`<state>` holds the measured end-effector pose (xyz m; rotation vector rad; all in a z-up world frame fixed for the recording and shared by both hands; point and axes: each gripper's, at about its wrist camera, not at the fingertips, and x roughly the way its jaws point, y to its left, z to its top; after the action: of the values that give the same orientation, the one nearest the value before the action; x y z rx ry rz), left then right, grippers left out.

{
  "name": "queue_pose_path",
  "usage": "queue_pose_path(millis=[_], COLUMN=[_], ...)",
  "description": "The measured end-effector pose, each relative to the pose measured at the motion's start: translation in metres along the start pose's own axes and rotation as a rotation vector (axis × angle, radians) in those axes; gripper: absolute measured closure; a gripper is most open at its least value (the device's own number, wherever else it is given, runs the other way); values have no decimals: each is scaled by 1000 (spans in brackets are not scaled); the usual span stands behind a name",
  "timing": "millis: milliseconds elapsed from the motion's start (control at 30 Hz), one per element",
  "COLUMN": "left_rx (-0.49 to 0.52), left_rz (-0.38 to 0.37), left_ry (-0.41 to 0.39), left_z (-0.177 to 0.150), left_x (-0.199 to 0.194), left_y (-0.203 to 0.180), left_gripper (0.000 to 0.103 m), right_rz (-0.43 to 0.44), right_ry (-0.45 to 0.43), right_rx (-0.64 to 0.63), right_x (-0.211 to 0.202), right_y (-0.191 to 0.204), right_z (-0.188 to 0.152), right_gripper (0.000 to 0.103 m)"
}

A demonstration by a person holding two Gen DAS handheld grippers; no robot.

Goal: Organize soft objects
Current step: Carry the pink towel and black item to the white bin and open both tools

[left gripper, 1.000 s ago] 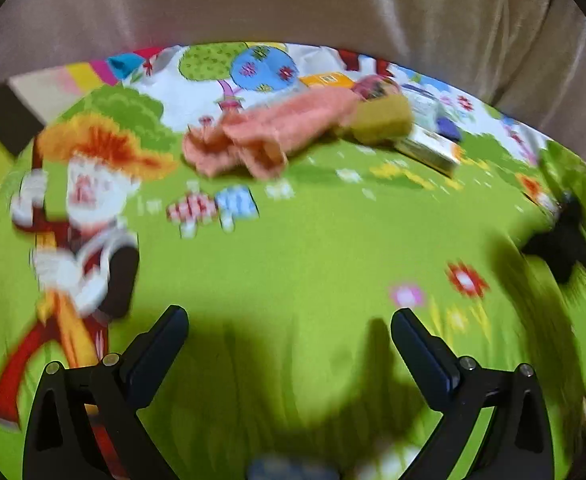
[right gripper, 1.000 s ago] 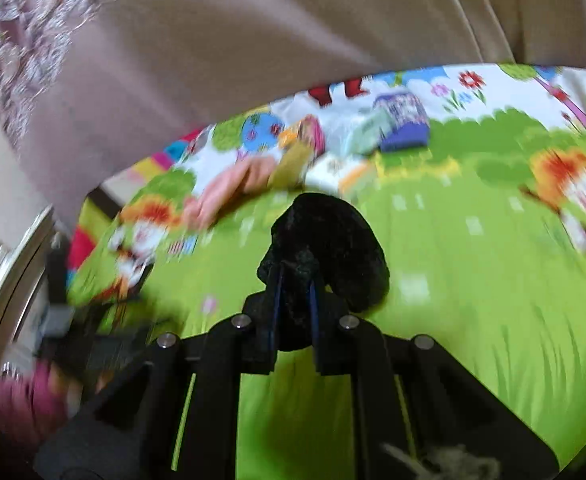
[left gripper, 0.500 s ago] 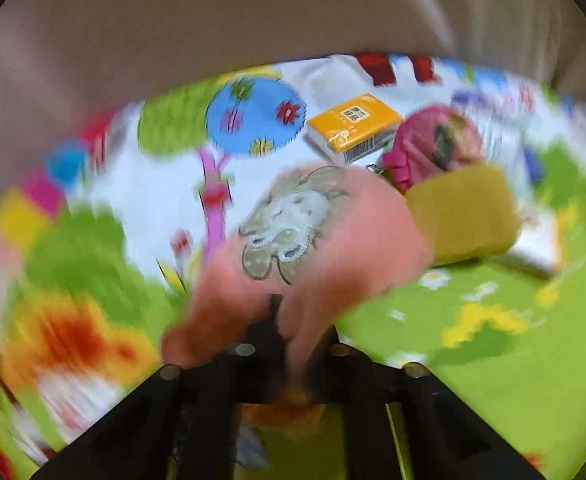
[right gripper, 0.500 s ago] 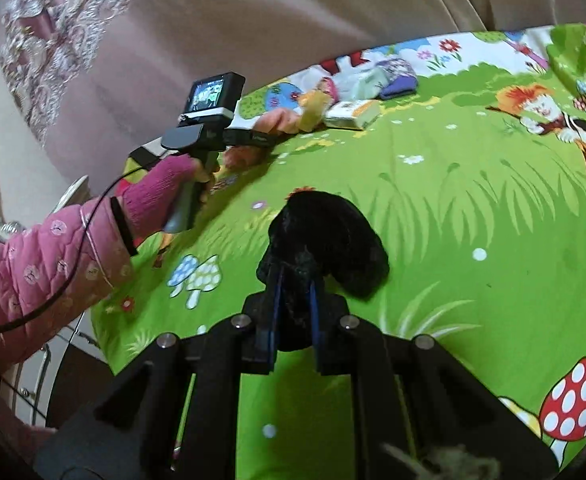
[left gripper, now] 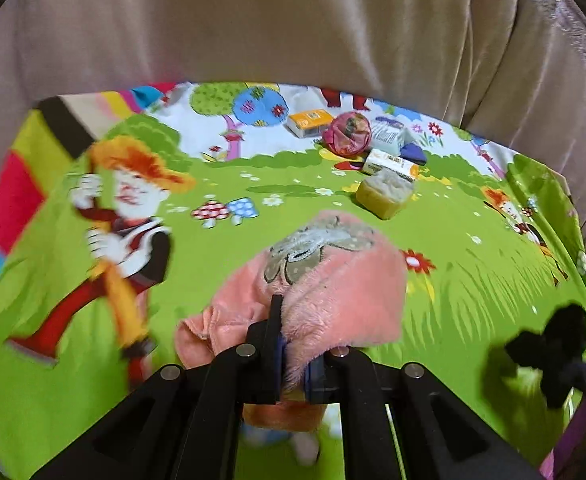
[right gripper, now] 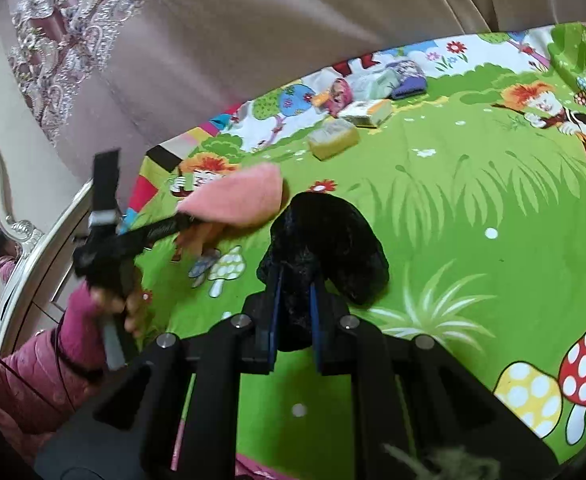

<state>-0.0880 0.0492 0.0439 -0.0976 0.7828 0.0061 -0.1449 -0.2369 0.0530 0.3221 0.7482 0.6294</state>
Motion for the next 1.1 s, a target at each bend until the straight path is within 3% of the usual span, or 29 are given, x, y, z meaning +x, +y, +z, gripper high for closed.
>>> queue_pose_path(millis=[233, 467, 1100], left_rx=[-23, 33, 126], left_rz=[-66, -142, -234], left_ry=[-66, -103, -54], left_z=[-15, -17, -37], left_x=[-48, -75, -109], left_y=[-1, -31, -77], left_gripper=[96, 96, 95], right_rz=[16, 10, -70], right_ry=[-23, -61, -69], right_rx=[-58, -108, -203], right_x=[-12, -33, -93], right_y=[27, 46, 47], right_z=[-2, 1, -15], right_gripper=[87, 87, 87])
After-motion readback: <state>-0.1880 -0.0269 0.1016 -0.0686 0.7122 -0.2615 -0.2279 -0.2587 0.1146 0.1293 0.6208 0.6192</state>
